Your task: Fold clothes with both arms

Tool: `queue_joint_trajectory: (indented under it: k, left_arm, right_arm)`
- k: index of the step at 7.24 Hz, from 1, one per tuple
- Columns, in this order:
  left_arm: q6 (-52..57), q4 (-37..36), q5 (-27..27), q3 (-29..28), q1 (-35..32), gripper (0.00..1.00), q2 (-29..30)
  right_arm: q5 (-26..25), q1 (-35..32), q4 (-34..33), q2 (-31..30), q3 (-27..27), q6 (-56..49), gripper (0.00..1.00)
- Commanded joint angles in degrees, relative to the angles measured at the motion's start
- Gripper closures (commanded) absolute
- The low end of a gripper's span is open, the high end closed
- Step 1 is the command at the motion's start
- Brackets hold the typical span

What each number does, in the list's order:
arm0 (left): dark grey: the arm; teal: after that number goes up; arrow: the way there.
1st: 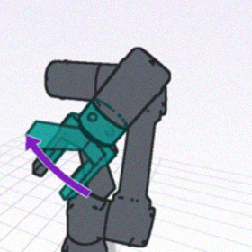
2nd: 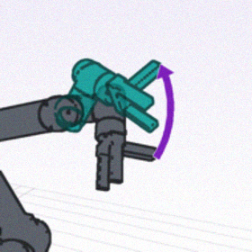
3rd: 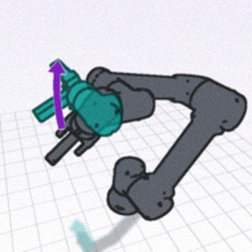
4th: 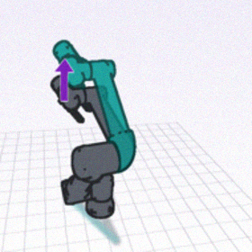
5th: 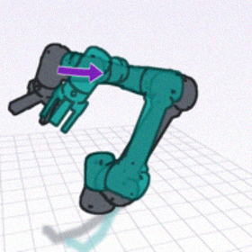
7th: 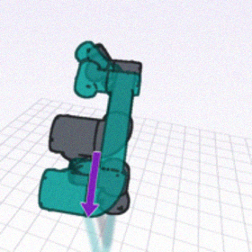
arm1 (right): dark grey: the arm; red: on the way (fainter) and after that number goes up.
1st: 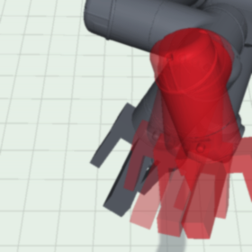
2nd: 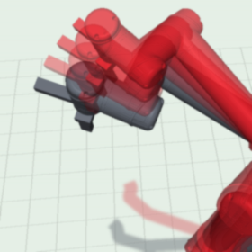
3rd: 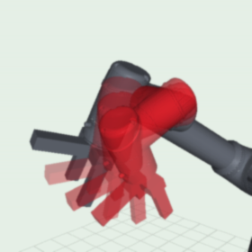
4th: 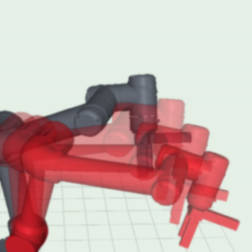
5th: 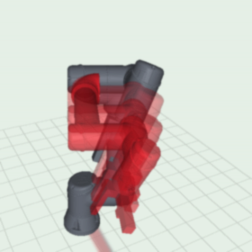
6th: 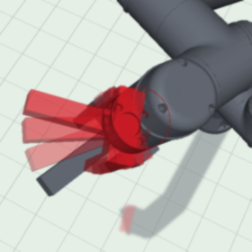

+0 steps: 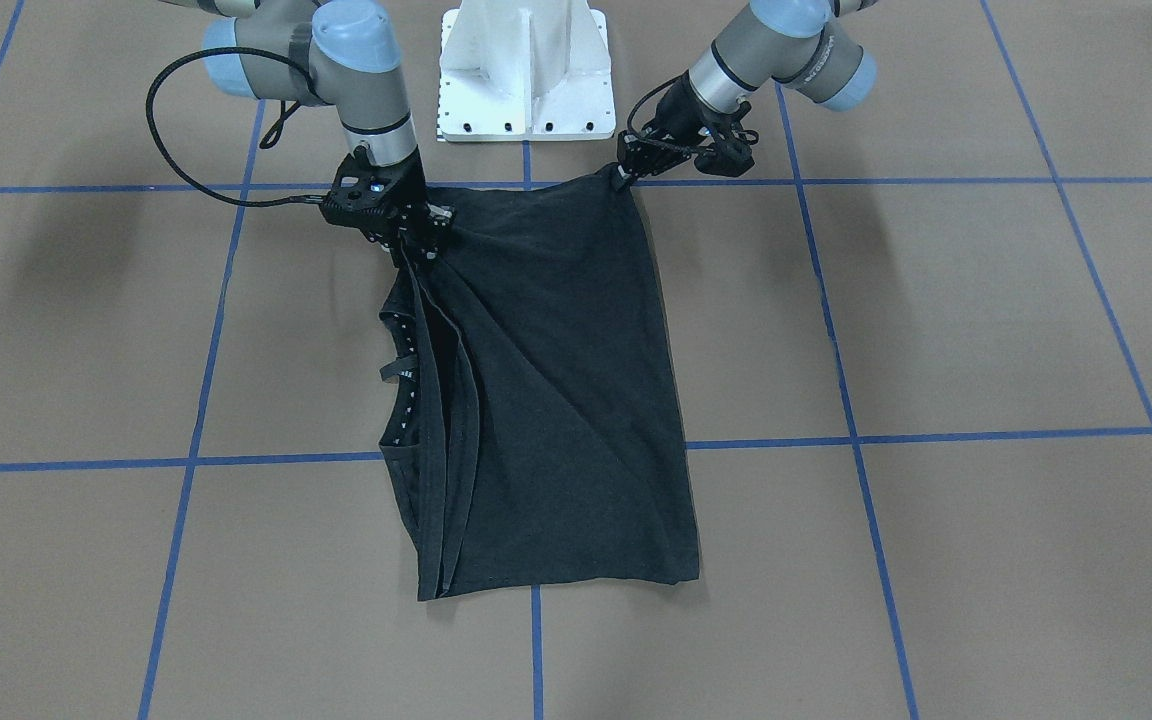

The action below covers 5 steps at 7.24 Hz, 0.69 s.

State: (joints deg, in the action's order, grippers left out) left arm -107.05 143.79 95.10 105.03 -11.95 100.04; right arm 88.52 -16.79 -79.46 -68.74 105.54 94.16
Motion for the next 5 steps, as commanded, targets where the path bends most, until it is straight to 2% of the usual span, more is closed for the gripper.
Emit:
queue_joint_trajectory:
  k: [1,2,5]
  left_arm:
    - [0.0,0.0,0.0,-0.1,0.0,1.00,0.0]
    - [0.0,0.0,0.0,-0.1,0.0,1.00,0.0]
    - [0.1,0.0,0.0,0.0,0.0,1.00,-0.1]
  right_arm:
    - [0.1,0.0,0.1,0.1,-0.1,-0.1,0.77]
    - [0.1,0.0,0.1,0.1,-0.1,-0.1,1.00]
    - [0.8,0.0,0.1,0.2,1.0,-0.7,1.00]
